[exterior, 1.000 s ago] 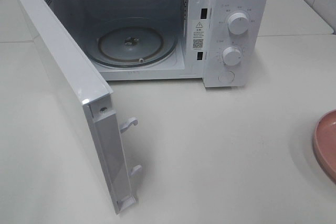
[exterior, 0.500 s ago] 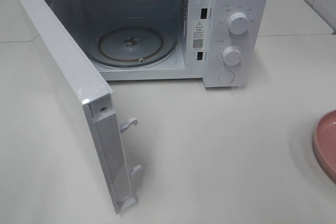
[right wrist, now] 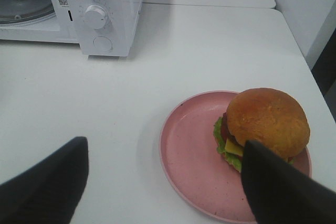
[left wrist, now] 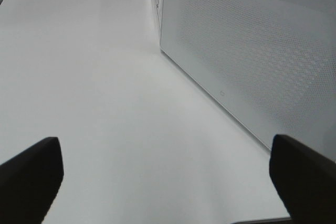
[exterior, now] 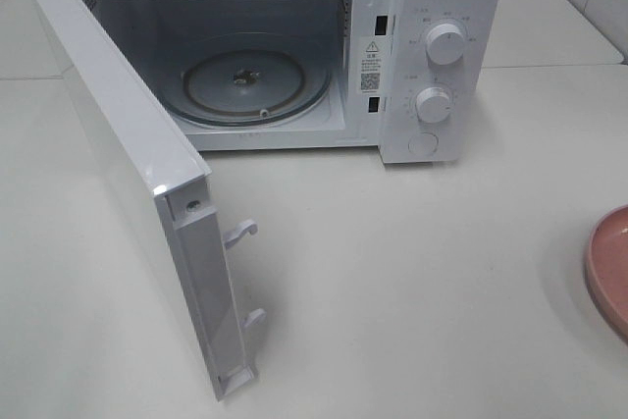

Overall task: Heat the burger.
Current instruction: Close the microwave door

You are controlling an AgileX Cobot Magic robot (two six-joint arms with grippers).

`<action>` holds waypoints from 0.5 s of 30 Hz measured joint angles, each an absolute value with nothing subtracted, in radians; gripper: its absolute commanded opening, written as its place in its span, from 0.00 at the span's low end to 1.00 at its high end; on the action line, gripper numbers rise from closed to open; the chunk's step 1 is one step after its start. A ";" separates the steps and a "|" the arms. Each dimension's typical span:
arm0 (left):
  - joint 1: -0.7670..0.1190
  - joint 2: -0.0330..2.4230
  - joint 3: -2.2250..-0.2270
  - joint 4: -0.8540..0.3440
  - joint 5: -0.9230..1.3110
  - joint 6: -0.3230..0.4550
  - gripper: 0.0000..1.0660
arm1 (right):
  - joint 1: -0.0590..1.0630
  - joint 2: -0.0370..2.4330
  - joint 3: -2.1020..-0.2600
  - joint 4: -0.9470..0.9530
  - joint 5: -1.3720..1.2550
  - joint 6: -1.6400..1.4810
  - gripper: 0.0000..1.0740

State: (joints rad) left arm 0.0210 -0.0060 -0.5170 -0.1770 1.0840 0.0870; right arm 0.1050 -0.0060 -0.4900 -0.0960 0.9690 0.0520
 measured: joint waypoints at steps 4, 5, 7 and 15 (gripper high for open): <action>0.021 -0.006 -0.517 -0.177 1.084 0.087 0.94 | 0.105 -0.006 -0.490 -0.096 0.969 0.052 0.71; 0.021 -0.006 -0.517 -0.177 1.084 0.087 0.94 | 0.105 -0.006 -0.490 -0.096 0.969 0.052 0.71; 0.021 -0.006 -0.517 -0.177 1.084 0.087 0.94 | 0.105 -0.006 -0.490 -0.096 0.969 0.052 0.71; 0.021 -0.006 -0.527 -0.180 1.065 0.057 0.88 | 0.105 -0.006 -0.490 -0.096 0.969 0.052 0.71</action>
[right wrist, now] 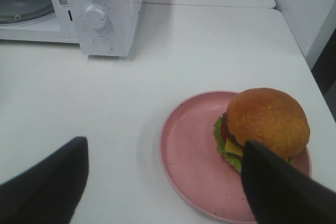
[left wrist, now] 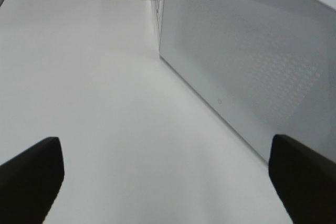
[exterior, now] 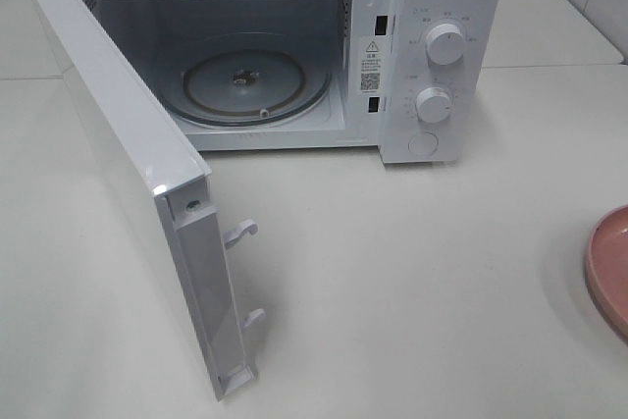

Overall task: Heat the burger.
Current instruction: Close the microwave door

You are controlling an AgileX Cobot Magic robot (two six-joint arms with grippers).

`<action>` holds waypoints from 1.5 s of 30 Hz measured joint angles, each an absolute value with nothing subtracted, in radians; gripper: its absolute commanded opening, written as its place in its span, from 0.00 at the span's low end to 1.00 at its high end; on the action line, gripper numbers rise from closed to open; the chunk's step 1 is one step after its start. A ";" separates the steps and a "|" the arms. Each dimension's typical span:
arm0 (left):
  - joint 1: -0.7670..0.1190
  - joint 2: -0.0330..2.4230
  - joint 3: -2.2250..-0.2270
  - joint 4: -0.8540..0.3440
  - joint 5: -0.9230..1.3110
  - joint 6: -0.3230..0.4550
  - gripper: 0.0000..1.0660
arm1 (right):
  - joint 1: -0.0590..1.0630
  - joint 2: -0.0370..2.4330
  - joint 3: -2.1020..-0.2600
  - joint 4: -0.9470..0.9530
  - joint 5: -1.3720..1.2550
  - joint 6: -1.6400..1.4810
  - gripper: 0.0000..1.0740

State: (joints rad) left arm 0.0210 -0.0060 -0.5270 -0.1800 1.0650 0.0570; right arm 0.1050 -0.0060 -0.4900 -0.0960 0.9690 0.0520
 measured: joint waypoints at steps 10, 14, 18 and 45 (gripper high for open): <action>0.021 0.081 -0.539 -0.182 0.902 0.031 0.37 | 0.105 -0.006 -0.490 -0.096 0.969 0.052 0.71; 0.021 0.178 -0.539 -0.182 0.784 0.031 0.09 | 0.105 -0.006 -0.490 -0.096 0.969 0.051 0.71; 0.021 0.258 -0.539 -0.182 0.720 0.031 0.00 | 0.105 -0.006 -0.490 -0.096 0.969 0.051 0.71; 0.021 0.651 -0.244 -0.184 -0.194 0.133 0.00 | 0.105 -0.006 -0.490 -0.096 0.969 0.051 0.71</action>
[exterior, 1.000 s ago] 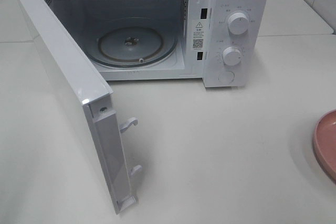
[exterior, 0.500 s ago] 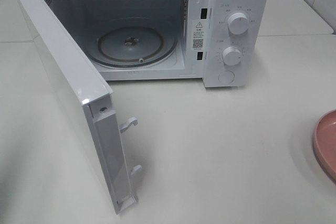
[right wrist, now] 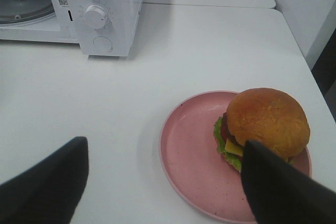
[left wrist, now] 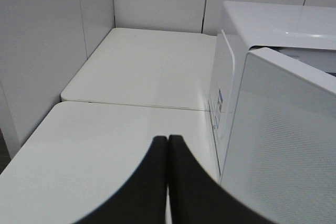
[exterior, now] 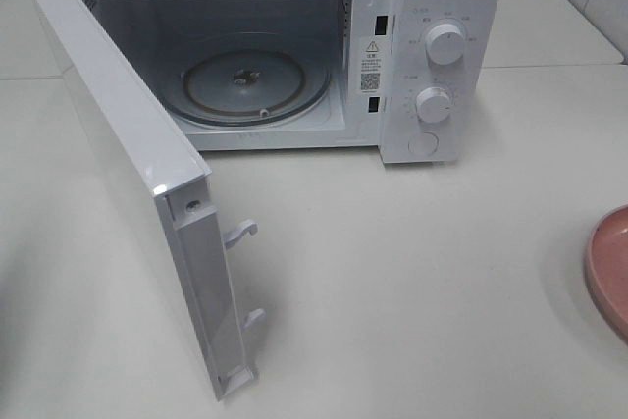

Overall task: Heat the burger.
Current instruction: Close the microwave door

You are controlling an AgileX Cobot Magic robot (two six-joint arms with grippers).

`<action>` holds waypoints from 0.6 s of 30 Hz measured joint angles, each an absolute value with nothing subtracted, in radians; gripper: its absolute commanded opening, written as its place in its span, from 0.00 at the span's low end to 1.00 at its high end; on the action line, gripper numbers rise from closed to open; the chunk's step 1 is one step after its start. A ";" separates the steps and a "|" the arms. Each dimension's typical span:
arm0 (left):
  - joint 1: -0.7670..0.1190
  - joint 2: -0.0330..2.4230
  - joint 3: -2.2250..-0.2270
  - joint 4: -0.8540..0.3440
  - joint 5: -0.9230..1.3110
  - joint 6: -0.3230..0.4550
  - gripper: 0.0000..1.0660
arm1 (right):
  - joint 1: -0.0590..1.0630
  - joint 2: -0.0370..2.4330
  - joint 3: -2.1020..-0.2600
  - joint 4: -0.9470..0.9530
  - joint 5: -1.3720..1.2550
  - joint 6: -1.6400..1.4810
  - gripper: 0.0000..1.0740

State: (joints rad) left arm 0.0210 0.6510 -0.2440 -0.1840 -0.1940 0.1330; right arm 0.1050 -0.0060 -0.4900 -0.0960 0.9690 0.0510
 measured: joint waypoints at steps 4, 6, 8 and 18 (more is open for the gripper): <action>0.021 0.715 -0.196 -0.182 -0.348 0.127 0.00 | 0.105 -0.006 -0.490 -0.096 0.969 0.051 0.71; 0.021 0.740 -0.186 -0.181 -0.395 0.108 0.00 | 0.105 -0.006 -0.490 -0.096 0.969 0.051 0.71; 0.021 0.754 -0.183 -0.181 -0.415 0.095 0.00 | 0.105 -0.006 -0.490 -0.096 0.969 0.051 0.71; 0.021 0.952 -0.178 -0.069 -0.578 -0.049 0.00 | 0.105 -0.006 -0.490 -0.096 0.969 0.051 0.71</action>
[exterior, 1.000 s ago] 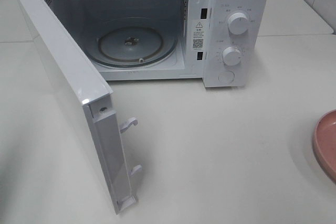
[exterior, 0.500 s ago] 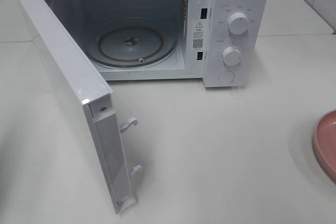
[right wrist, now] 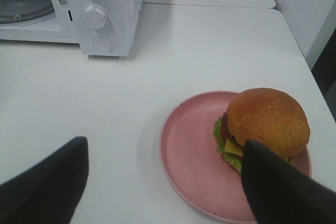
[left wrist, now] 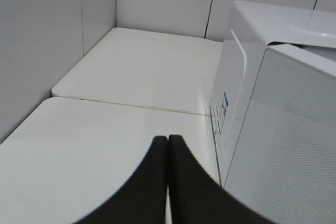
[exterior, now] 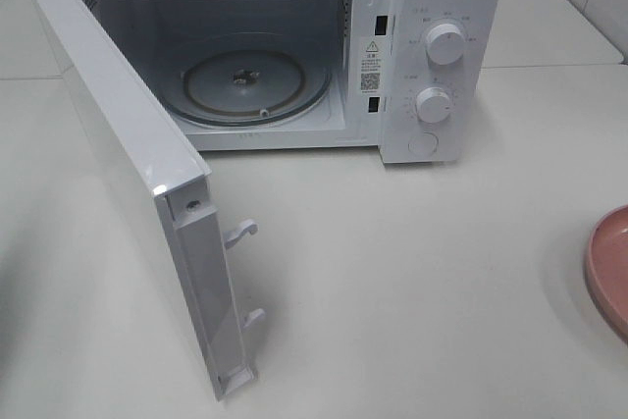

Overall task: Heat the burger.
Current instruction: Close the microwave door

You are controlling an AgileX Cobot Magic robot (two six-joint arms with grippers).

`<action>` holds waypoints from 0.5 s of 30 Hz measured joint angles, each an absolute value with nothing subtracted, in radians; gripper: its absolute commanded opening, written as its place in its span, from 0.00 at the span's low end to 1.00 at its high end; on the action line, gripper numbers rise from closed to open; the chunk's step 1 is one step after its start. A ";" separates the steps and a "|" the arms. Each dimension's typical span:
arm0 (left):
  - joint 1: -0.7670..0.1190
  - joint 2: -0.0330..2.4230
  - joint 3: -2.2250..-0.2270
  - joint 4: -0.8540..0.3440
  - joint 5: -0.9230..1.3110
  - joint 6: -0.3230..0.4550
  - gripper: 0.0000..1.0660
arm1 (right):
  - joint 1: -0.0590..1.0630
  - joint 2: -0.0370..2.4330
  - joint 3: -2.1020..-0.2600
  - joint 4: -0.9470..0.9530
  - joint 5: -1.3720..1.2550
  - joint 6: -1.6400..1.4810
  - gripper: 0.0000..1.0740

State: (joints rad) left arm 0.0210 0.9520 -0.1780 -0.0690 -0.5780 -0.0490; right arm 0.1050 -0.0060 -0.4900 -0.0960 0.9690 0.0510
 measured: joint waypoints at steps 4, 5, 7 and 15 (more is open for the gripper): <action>0.021 1.029 -0.178 -0.027 -0.608 -0.064 0.00 | 0.105 -0.006 -0.490 -0.096 0.969 0.051 0.71; 0.021 1.042 -0.180 -0.015 -0.612 -0.065 0.00 | 0.105 -0.006 -0.490 -0.096 0.969 0.051 0.71; 0.021 1.071 -0.187 0.014 -0.617 -0.068 0.00 | 0.105 -0.006 -0.490 -0.096 0.969 0.051 0.71; 0.021 1.183 -0.212 0.159 -0.682 -0.140 0.00 | 0.105 -0.006 -0.490 -0.096 0.969 0.051 0.71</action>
State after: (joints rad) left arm 0.0210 1.1830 -0.2120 0.1590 -0.6820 -0.1400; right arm 0.1050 -0.0060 -0.4900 -0.0960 0.9690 0.0510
